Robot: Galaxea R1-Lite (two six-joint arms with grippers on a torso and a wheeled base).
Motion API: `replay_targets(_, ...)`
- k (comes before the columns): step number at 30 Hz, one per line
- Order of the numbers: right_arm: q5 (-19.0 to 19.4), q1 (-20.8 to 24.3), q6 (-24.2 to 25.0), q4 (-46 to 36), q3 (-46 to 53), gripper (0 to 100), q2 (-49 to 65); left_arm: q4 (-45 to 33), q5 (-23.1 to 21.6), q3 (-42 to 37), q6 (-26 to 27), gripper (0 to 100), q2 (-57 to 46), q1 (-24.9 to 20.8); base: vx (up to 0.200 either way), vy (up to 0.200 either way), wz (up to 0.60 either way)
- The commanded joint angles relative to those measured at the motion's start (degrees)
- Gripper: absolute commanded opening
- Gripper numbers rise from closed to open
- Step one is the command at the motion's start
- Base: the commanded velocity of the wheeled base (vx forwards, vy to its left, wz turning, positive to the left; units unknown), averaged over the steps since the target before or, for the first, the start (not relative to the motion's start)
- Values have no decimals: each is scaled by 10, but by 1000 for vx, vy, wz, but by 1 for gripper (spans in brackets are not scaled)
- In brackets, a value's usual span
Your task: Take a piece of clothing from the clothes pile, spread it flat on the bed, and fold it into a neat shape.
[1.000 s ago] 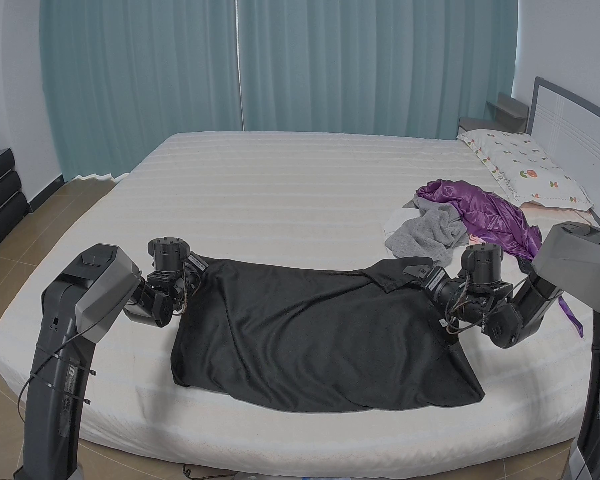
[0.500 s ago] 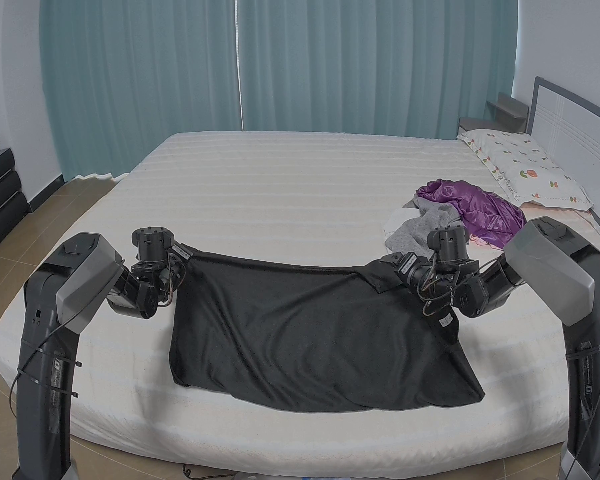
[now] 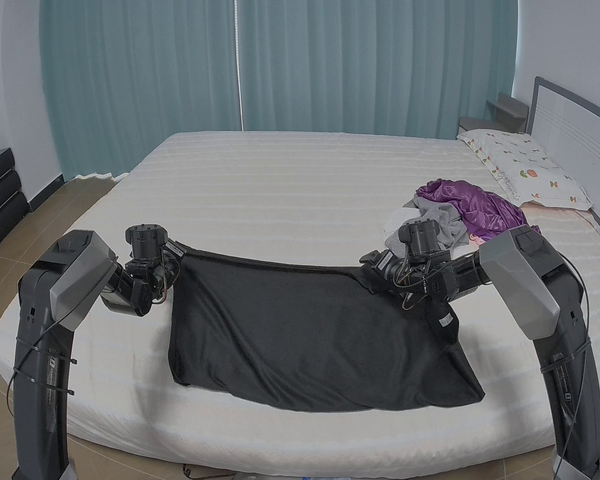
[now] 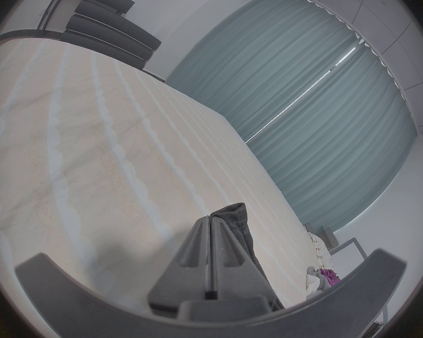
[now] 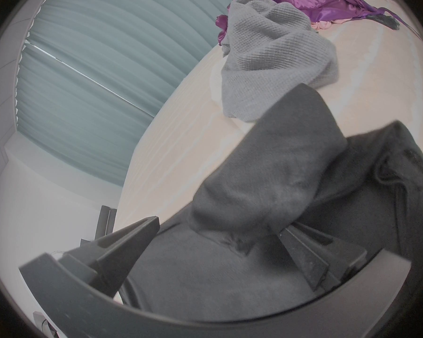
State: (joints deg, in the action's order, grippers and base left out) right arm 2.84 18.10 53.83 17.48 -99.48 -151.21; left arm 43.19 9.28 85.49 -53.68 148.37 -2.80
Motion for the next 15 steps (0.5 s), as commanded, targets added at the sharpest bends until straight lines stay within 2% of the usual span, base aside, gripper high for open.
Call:
replay_targets(1, -29, -1, 2, -12, -87, 100, -57, 0, 0, -2, 0, 0, -1, -2, 0, 0, 0)
replay_targets(5, -74, -3, 33, 33, -151, 100, -88, 0, 0, -2, 0, 0, 0, -2, 0, 0, 0)
replay_targets(9, -76, -6, 41, 121, -151, 100, -90, 0, 0, -2, 0, 0, 0, -2, 0, 0, 0)
replay_targets(10, -77, -7, 37, 175, -151, 100, -95, -1, 0, -2, 0, 0, 0, -2, 0, 0, 0)
replay_targets(12, -78, -11, 33, 211, -151, 100, -102, -1, 0, -2, 0, 0, 0, -3, 0, 0, 0)
replay_targets(15, -79, -17, 26, 220, -151, 100, -108, -1, 0, -2, 0, 0, 1, -3, 0, 0, 0)
